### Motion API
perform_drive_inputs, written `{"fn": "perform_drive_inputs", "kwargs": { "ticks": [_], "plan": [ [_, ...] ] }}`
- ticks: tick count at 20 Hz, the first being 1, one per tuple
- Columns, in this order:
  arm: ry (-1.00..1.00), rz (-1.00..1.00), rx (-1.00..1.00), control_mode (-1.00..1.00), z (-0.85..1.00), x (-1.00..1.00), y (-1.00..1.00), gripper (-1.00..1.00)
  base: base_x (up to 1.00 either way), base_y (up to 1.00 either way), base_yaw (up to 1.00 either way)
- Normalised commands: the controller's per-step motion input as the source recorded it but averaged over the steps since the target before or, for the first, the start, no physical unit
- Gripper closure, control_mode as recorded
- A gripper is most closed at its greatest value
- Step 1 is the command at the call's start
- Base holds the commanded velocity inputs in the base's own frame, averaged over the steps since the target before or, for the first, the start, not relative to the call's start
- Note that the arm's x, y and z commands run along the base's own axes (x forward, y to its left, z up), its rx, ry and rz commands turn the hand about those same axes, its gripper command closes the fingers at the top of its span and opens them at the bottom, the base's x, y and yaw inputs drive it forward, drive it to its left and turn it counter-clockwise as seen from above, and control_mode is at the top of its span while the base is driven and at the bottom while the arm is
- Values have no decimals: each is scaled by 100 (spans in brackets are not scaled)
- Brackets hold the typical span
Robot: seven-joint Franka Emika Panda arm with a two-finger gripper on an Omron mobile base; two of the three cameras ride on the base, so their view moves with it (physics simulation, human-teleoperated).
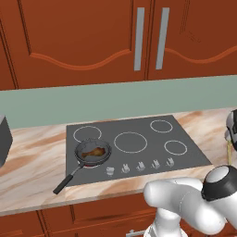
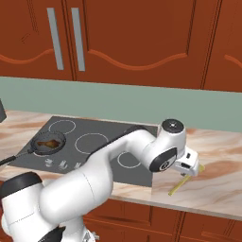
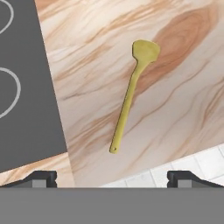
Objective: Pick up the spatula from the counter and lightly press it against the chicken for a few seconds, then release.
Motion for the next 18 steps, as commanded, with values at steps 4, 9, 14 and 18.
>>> {"fn": "perform_drive_inputs", "kwargs": {
  "ticks": [4, 9, 14, 18],
  "plan": [
    [0, 0, 0, -100, -12, 1, -2, -100, 0, 0, 0],
    [0, 0, 0, -100, -17, 0, -4, -100, 0, 0, 0],
    [0, 0, 0, -100, -11, 3, -1, -100, 0, 0, 0],
    [0, 0, -1, -100, -12, 8, 0, -100, 0, 0, 0]
  ]
}}
